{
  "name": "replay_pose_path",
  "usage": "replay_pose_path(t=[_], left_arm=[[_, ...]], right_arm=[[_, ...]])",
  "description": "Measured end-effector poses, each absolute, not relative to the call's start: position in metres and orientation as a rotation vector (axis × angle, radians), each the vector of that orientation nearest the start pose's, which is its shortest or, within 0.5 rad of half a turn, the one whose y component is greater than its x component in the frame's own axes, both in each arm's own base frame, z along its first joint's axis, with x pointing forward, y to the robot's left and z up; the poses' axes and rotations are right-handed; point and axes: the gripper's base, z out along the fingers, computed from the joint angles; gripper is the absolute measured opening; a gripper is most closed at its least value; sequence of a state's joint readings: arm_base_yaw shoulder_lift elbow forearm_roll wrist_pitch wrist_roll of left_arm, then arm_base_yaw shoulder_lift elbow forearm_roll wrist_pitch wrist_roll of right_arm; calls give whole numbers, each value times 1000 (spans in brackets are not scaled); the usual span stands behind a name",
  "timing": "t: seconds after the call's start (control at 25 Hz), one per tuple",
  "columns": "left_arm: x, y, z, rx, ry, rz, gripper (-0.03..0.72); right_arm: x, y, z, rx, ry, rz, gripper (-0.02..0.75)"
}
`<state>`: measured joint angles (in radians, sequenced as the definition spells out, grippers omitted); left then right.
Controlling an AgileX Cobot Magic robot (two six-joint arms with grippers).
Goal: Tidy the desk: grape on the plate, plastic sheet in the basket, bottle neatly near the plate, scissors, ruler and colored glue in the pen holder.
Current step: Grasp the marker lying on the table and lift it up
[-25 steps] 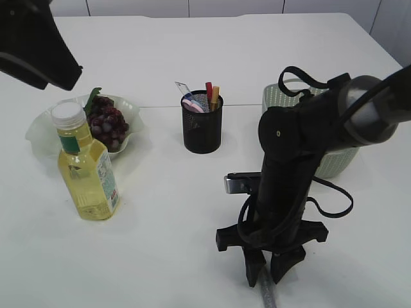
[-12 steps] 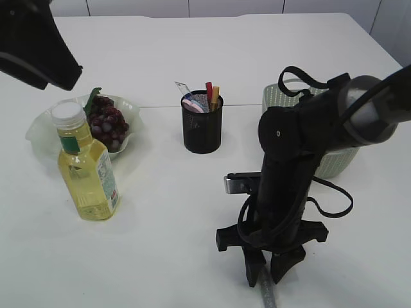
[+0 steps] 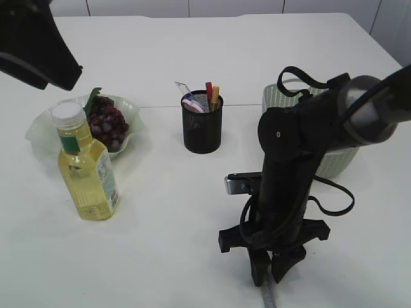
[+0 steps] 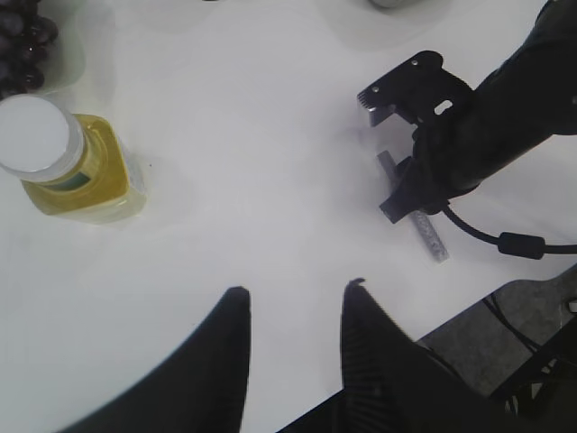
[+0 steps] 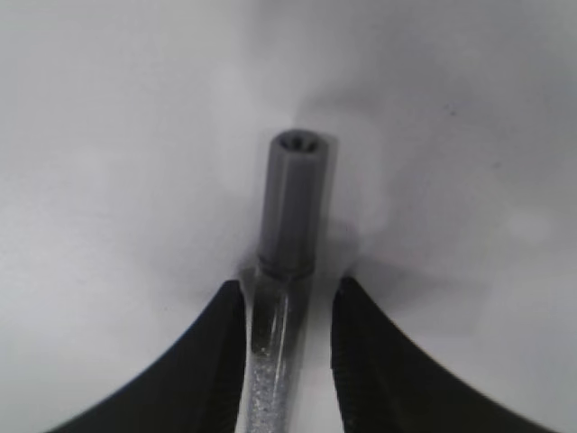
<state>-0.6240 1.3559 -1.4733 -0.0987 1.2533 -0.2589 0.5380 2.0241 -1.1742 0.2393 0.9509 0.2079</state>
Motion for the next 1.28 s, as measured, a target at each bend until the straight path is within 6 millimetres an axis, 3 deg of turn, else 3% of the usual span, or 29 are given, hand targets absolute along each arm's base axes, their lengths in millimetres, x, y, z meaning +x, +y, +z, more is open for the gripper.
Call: replay_pose_path(t=[0.24,0.56,0.92,1.08,1.28], left_arm=[[209,-161,401,479,2637,-430,253],[209,-161,401,479,2637,-430,253],[209,-161,401,479,2637,-430,253],[209,-161,401,479,2637,-430,253],[209,-161,401,479,2637,-430,253]], right_arm=[[286,190,114,-302,3320,192,219],[286,190,114,-306,3317,188,84],[288,190,114,-402,3284,193,48],[293,192,121,-432,3196,222,48],[292,188,148,-434,3006,266,45]])
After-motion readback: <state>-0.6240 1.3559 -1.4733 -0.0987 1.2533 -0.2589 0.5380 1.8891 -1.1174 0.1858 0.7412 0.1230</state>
